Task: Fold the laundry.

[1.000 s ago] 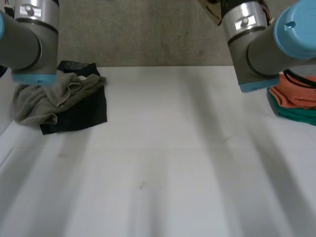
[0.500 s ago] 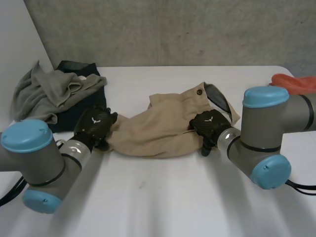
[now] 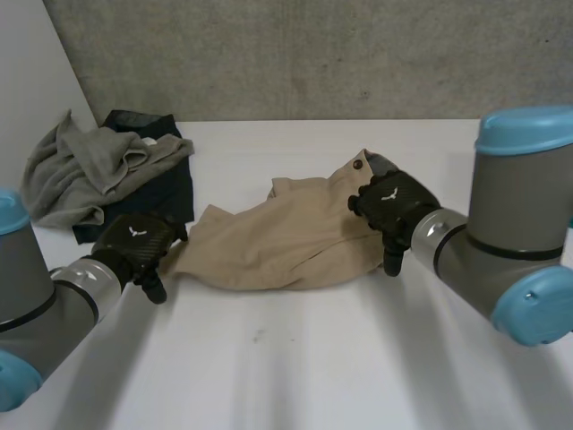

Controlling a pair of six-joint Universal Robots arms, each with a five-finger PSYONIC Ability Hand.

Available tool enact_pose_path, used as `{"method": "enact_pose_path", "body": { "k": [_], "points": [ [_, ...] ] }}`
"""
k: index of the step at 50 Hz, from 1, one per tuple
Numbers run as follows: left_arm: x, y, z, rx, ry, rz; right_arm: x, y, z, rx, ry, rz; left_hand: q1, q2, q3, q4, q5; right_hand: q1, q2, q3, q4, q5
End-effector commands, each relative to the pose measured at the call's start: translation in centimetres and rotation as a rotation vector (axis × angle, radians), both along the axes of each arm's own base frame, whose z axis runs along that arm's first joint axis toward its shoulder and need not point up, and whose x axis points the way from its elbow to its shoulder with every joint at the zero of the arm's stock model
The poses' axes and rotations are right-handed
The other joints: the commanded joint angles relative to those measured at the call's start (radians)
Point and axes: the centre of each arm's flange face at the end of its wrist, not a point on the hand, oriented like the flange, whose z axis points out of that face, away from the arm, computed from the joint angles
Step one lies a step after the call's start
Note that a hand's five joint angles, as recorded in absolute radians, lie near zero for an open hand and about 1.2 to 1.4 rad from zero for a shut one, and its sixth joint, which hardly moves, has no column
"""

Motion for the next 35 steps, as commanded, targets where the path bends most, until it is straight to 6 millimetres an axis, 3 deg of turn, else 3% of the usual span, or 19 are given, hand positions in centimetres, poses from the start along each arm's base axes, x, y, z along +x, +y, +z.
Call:
{"method": "enact_pose_path", "body": {
  "k": [1,4,6,8,9,10,12,15,16,19,20,23,24,26,28,30,34,35],
  "points": [
    [-0.5,-1.6,-2.4,0.022,-0.008,-0.008,1.1,-0.7,-3.7,-0.006,0.05,0.005,0.093,0.108,0.107,0.114,0.117,-0.023,-0.027,-0.002,-0.01,0.019],
    [-0.7,-2.2,-3.1,0.02,-0.01,-0.011,1.5,-1.4,-4.7,-0.033,0.05,0.004,0.184,0.198,0.198,0.205,0.208,-0.011,-0.016,0.01,0.001,0.031],
    [-1.2,-3.0,-3.4,0.002,-0.005,-0.022,2.0,-2.3,-5.4,-0.075,0.05,0.003,0.383,0.398,0.397,0.404,0.407,0.094,0.09,0.115,0.107,0.136],
    [-1.5,-3.7,-3.3,-0.021,-0.001,-0.027,2.3,-3.0,-5.7,-0.108,0.051,0.002,0.594,0.609,0.608,0.615,0.618,0.352,0.347,0.373,0.364,0.393],
    [-2.0,-4.3,-3.1,-0.051,0.007,-0.036,2.7,-3.7,-5.7,-0.148,0.049,0.004,0.953,0.967,0.967,0.974,0.977,0.777,0.773,0.798,0.79,0.819],
    [-2.2,-4.8,-2.8,-0.073,0.013,-0.039,2.9,-4.2,-5.5,-0.17,0.046,0.006,1.005,1.02,1.02,1.026,1.029,1.029,1.024,1.05,1.041,1.071],
    [-2.8,-5.8,-1.9,-0.132,0.022,-0.043,3.5,-5.2,-4.8,-0.231,0.031,0.007,1.006,1.021,1.02,1.027,1.03,1.079,1.074,1.1,1.091,1.121],
    [-4.4,-8.6,1.9,-0.324,0.049,-0.055,4.9,-8.0,-1.1,-0.436,-0.042,0.0,1.006,1.021,1.02,1.027,1.03,1.079,1.074,1.1,1.091,1.121],
    [-4.9,-10.2,5.0,-0.454,0.068,-0.039,5.6,-9.4,2.0,-0.574,-0.106,-0.007,1.006,1.021,1.02,1.027,1.03,1.079,1.074,1.1,1.091,1.121],
    [-5.1,-12.2,11.0,-0.67,0.124,0.021,6.2,-11.2,7.5,-0.796,-0.236,-0.028,1.006,1.021,1.02,1.027,1.03,1.079,1.074,1.1,1.091,1.121],
    [-4.6,-13.1,15.1,-0.807,0.183,0.077,6.3,-11.8,11.0,-0.936,-0.327,-0.03,1.006,1.021,1.02,1.027,1.03,1.079,1.074,1.1,1.091,1.121],
    [-3.9,-13.3,20.7,-0.986,0.312,0.147,6.0,-12.0,15.6,-1.126,-0.461,-0.015,1.006,1.021,1.02,1.027,1.03,1.079,1.074,1.1,1.091,1.121],
    [-3.4,-13.1,23.4,-1.072,0.408,0.168,5.5,-11.7,17.9,-1.217,-0.543,0.001,1.006,1.021,1.02,1.027,1.03,1.079,1.074,1.1,1.091,1.121],
    [-3.0,-12.7,25.5,-1.139,0.488,0.169,5.2,-11.3,19.3,-1.26,-0.62,0.03,1.006,1.021,1.02,1.027,1.03,1.079,1.074,1.1,1.091,1.121],
    [-3.2,-12.1,26.4,-1.153,0.547,0.139,4.7,-11.2,19.8,-1.228,-0.683,0.065,1.006,1.021,1.02,1.027,1.03,1.079,1.074,1.1,1.091,1.121],
    [-3.5,-11.8,26.2,-1.132,0.543,0.114,4.7,-11.2,19.3,-1.17,-0.701,0.082,1.006,1.021,1.02,1.027,1.03,1.079,1.074,1.1,1.091,1.121],
    [-4.0,-11.7,22.8,-1.002,0.472,0.088,5.0,-11.1,16.2,-0.999,-0.643,0.09,1.006,1.021,1.02,1.027,1.03,1.079,1.074,1.1,1.091,1.121],
    [-3.9,-11.8,20.8,-0.934,0.439,0.097,4.9,-11.2,14.6,-0.941,-0.609,0.082,1.006,1.021,1.02,1.027,1.03,1.079,1.074,1.1,1.091,1.121]
  ]
}}
